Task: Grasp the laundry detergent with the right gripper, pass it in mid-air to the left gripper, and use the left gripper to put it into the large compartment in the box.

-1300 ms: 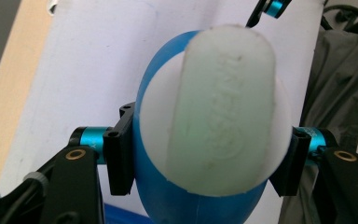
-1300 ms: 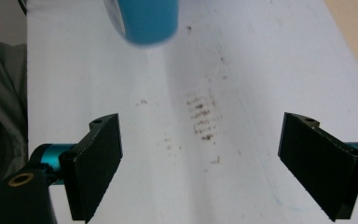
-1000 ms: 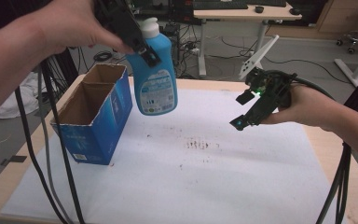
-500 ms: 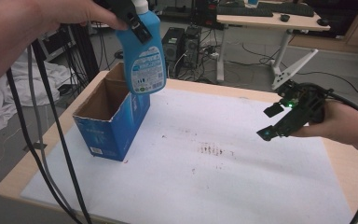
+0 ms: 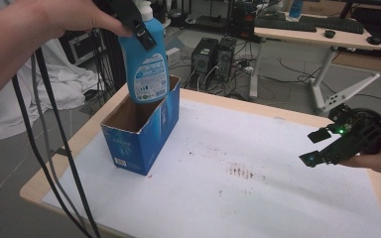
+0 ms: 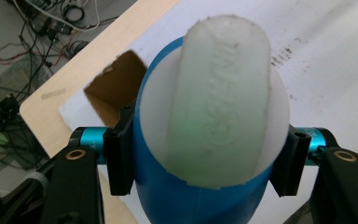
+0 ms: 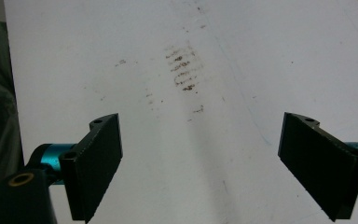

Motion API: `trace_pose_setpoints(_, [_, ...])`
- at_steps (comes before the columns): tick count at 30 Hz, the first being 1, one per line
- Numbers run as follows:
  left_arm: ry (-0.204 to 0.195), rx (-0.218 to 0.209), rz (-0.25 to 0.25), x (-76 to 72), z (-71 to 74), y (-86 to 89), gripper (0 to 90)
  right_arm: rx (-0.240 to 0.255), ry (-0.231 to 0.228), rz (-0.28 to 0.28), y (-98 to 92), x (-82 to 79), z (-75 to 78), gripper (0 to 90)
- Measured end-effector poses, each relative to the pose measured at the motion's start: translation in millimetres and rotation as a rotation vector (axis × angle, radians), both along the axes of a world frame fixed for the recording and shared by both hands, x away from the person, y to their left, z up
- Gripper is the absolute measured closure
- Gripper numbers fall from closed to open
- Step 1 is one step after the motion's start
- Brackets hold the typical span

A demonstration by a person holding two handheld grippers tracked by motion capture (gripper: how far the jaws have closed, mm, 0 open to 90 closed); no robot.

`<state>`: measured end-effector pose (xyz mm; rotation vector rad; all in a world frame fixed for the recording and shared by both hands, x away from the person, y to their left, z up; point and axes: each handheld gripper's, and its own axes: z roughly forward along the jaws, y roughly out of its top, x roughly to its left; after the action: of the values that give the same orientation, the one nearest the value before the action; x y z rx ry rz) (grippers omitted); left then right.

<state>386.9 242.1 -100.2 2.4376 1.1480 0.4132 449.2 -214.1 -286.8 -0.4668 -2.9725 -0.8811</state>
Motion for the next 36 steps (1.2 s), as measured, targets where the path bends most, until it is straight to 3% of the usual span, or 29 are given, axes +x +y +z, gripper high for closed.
trace_pose_setpoints(10, [0.015, 0.012, 0.057, -6.2, -5.2, 19.1, 37.7, 0.001, 0.009, 0.007, 2.5, 6.1, -2.9, 13.3])
trace_pose_setpoints(23, [0.029, 0.033, 0.077, -2.5, -15.4, 24.0, 37.7, 0.010, 0.011, -0.004, -1.2, 8.5, -3.2, 13.3])
trace_pose_setpoints(36, [0.061, 0.045, 0.078, 7.2, -36.0, 23.1, 37.7, 0.012, 0.015, -0.011, -3.6, 9.9, -4.5, 13.3])
